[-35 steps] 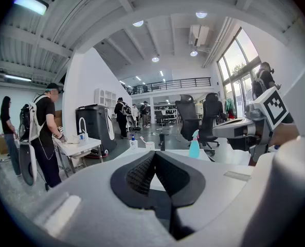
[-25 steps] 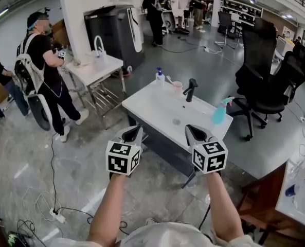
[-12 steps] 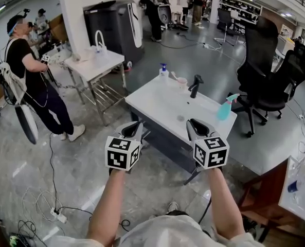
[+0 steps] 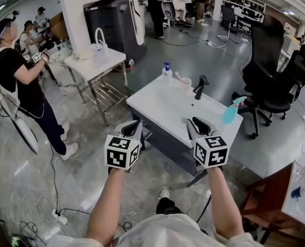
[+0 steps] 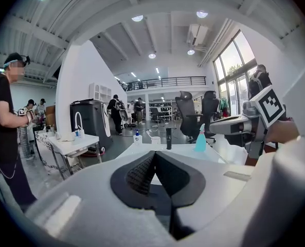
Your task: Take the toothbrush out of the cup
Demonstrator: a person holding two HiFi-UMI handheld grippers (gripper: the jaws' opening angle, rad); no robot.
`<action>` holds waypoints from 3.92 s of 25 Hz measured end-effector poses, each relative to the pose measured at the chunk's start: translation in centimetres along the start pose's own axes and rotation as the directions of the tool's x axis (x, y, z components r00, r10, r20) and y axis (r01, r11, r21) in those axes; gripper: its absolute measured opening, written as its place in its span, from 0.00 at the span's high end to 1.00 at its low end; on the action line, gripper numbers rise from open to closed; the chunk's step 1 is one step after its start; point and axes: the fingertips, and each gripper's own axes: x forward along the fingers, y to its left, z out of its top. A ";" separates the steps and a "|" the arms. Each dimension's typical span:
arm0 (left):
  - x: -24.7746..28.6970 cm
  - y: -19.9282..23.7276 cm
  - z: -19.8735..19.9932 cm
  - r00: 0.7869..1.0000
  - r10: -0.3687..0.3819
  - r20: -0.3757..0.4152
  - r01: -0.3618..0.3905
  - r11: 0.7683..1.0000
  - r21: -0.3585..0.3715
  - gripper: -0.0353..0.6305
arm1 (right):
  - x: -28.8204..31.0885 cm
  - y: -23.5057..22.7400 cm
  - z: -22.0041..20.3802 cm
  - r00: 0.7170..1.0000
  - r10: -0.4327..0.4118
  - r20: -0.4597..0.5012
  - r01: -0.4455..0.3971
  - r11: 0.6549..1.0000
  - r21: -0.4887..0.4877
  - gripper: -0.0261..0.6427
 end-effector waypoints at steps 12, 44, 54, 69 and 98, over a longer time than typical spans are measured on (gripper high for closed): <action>9.2 4.1 2.4 1.000 0.014 -0.004 -0.014 1.000 0.001 0.94 | 8.8 -5.8 1.0 1.000 0.003 -0.012 -0.003 1.000 0.001 0.82; 27.3 7.0 6.3 0.998 -0.042 -0.044 0.043 0.999 0.027 0.94 | 21.5 -17.1 2.1 0.999 -0.016 -0.042 0.016 1.000 0.020 0.70; 31.7 9.1 7.5 0.996 -0.084 -0.020 0.084 0.996 0.031 0.94 | 24.7 -18.7 2.7 0.998 -0.056 -0.033 0.057 0.998 0.034 0.68; 42.0 12.1 10.0 0.943 -0.332 -0.031 0.334 0.939 0.081 0.94 | 29.6 -22.7 3.8 0.949 -0.311 -0.050 0.314 0.946 0.083 0.68; 47.5 15.9 11.3 0.799 -0.600 -0.045 0.600 0.790 0.126 0.94 | 34.3 -21.9 5.1 0.818 -0.567 -0.096 0.575 0.809 0.121 0.68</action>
